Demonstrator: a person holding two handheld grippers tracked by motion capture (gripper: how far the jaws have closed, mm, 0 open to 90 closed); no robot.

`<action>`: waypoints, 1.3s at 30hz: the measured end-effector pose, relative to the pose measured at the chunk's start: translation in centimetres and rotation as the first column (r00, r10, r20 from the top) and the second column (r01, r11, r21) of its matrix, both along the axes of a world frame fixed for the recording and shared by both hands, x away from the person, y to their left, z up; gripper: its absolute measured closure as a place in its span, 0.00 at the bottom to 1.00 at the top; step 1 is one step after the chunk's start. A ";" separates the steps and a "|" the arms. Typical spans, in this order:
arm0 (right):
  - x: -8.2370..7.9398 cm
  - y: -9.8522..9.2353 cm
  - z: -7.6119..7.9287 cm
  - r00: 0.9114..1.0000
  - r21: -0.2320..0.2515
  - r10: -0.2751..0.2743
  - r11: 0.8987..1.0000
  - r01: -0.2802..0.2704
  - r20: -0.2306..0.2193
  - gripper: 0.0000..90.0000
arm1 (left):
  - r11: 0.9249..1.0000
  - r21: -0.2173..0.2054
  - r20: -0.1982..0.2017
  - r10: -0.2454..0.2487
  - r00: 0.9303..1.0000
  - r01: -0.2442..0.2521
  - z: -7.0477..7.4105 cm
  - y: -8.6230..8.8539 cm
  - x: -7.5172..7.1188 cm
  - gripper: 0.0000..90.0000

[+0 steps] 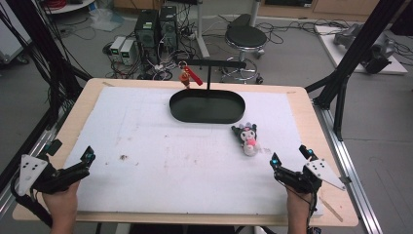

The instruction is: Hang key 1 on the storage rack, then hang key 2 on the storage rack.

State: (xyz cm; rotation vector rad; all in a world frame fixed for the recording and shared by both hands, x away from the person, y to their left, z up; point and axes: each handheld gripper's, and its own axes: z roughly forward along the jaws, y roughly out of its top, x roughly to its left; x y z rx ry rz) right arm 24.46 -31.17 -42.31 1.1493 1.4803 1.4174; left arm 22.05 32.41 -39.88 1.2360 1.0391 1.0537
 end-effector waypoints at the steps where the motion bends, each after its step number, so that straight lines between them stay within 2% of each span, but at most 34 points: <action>1: 0.0 0.0 0.0 1.000 0.009 -0.001 1.000 0.001 0.001 0.01 | 1.000 -0.007 0.002 0.004 1.000 -0.004 0.0 0.2 -0.1 0.02; 5: -0.1 -0.1 0.3 1.000 0.016 -0.009 1.000 0.009 0.012 0.01 | 1.000 -0.028 0.020 0.007 1.000 -0.007 -0.1 0.7 -0.4 0.02; 12: -0.3 0.1 0.3 1.000 0.014 -0.008 1.000 0.008 0.008 0.01 | 1.000 0.000 0.022 -0.005 1.000 0.005 -0.2 0.6 -0.4 0.02; 16: -0.1 0.1 0.3 1.000 0.002 -0.006 1.000 0.005 0.011 0.01 | 1.000 -0.003 0.029 -0.008 1.000 0.008 -0.2 0.5 -0.4 0.02; 22: -0.3 0.0 0.7 0.999 0.019 -0.007 1.000 0.006 0.031 0.01 | 1.000 0.001 0.031 -0.010 0.999 0.010 -0.2 0.4 -0.5 0.02; 25: -0.3 0.0 0.7 1.000 0.024 -0.003 1.000 0.002 0.023 0.01 | 1.000 0.004 0.032 -0.013 0.999 0.013 -0.2 0.4 -0.5 0.02; 28: -0.3 0.2 0.8 1.000 0.020 0.000 1.000 0.000 0.016 0.01 | 1.000 0.008 0.028 -0.016 0.999 0.015 -0.2 0.4 -0.4 0.02; 35: -0.3 0.5 1.3 0.999 0.000 0.008 1.000 -0.008 0.031 0.01 | 1.000 0.004 0.035 -0.016 0.999 0.016 0.0 0.2 -0.3 0.02; 39: -0.5 0.7 1.7 0.999 0.002 0.016 1.000 -0.016 0.043 0.01 | 0.999 0.029 0.026 -0.024 0.999 0.023 0.0 -0.2 -0.3 0.02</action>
